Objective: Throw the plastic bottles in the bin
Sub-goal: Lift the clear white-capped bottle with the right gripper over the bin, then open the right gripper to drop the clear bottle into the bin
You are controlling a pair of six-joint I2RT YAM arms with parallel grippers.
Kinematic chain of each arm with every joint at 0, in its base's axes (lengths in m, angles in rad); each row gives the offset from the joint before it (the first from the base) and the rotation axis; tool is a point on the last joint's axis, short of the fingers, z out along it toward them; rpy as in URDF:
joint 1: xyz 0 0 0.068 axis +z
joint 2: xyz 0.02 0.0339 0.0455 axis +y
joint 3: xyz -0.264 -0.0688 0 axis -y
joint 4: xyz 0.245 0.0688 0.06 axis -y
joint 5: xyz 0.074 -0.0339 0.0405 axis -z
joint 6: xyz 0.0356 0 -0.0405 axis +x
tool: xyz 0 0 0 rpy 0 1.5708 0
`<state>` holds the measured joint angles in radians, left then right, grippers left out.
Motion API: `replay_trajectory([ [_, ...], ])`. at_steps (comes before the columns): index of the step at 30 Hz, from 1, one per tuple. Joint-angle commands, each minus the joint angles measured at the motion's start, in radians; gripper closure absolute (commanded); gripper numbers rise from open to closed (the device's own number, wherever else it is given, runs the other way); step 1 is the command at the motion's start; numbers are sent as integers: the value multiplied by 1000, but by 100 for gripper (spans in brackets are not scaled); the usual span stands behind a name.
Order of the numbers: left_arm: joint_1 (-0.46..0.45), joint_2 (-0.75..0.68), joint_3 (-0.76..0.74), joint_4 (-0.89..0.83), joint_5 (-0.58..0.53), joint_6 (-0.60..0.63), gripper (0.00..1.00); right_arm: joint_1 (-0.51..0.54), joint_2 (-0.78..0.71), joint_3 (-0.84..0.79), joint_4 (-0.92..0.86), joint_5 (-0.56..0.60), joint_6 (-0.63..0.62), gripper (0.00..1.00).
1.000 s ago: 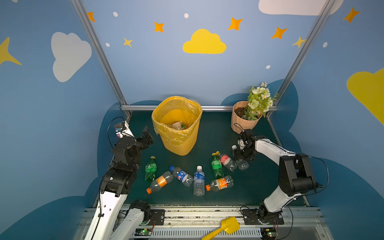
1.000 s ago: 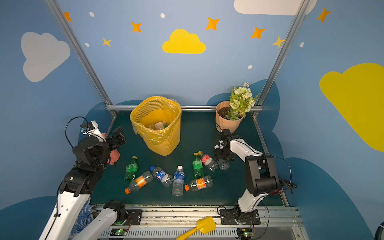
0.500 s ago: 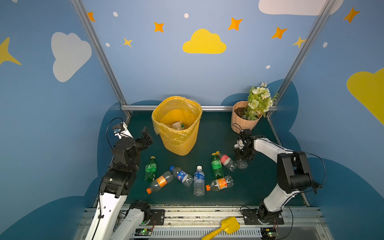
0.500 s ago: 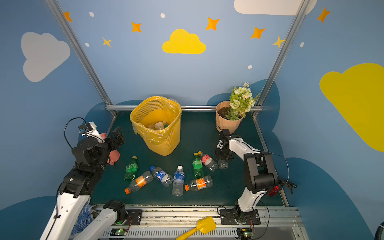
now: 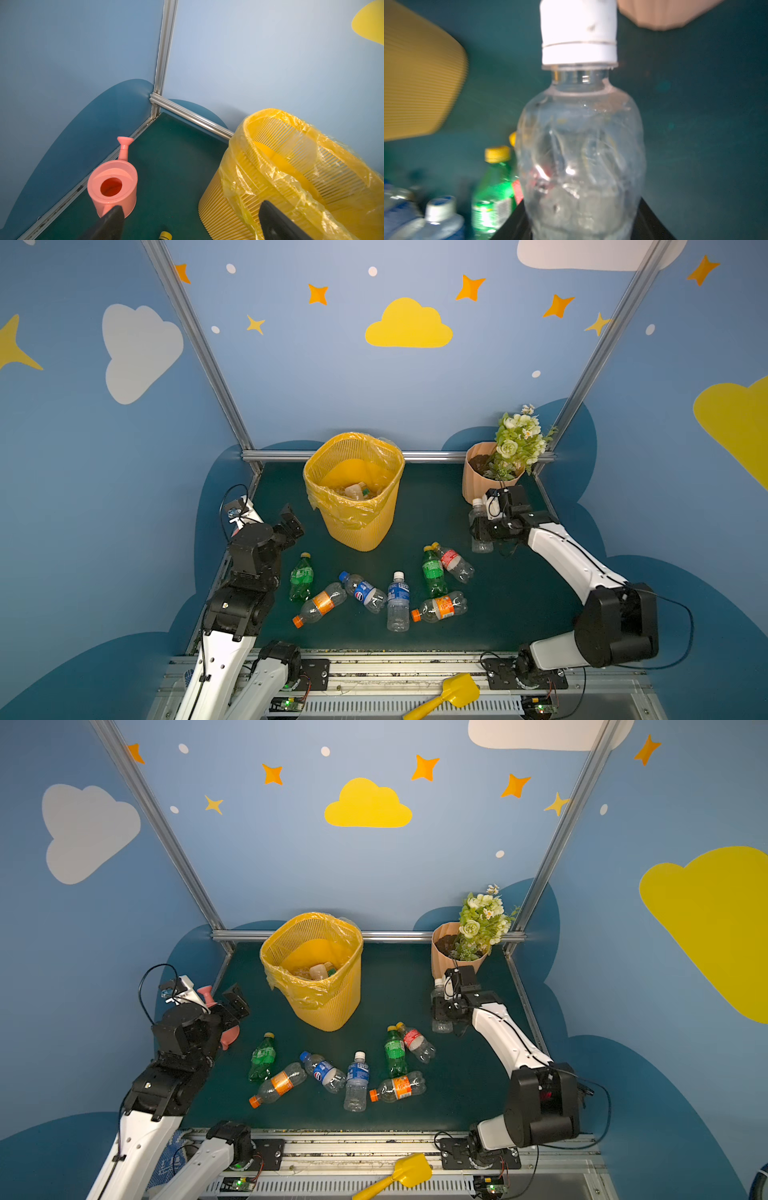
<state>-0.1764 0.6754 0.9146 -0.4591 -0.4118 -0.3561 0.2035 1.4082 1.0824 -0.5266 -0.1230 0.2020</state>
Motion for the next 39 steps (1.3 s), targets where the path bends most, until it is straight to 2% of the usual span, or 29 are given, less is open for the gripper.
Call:
replay_trajectory([
  [1,8,-16,-19,-41,-48,-36,0,-25,-91,-3,156,-85,96,49],
  [6,14,-9,-49,-88,-79,-78,0,-40,-181,33,372,-180,189,50],
  [13,27,-12,-91,-119,-72,-135,0,-16,-154,176,653,-280,372,49],
  [16,31,-12,-104,-119,-55,-146,0,44,-75,285,693,-326,434,49],
  [20,33,-9,-108,-127,-41,-150,0,200,70,434,730,-349,456,48],
  [23,34,-9,-106,-129,-37,-148,0,317,228,586,700,-400,460,45],
  [25,33,-12,-102,-131,-38,-146,0,381,349,733,596,-457,411,40],
  [28,34,-19,-95,-144,-37,-143,0,430,483,971,326,-445,275,25],
  [29,34,-24,-92,-150,-36,-137,0,430,505,1028,265,-429,251,17],
  [30,33,-29,-91,-155,-32,-131,0,425,513,1062,228,-418,238,14],
  [33,34,-47,-80,-171,1,-91,0,399,460,1058,200,-351,198,8],
  [39,28,-88,-71,-233,25,-87,0,339,248,830,291,-250,166,6],
])
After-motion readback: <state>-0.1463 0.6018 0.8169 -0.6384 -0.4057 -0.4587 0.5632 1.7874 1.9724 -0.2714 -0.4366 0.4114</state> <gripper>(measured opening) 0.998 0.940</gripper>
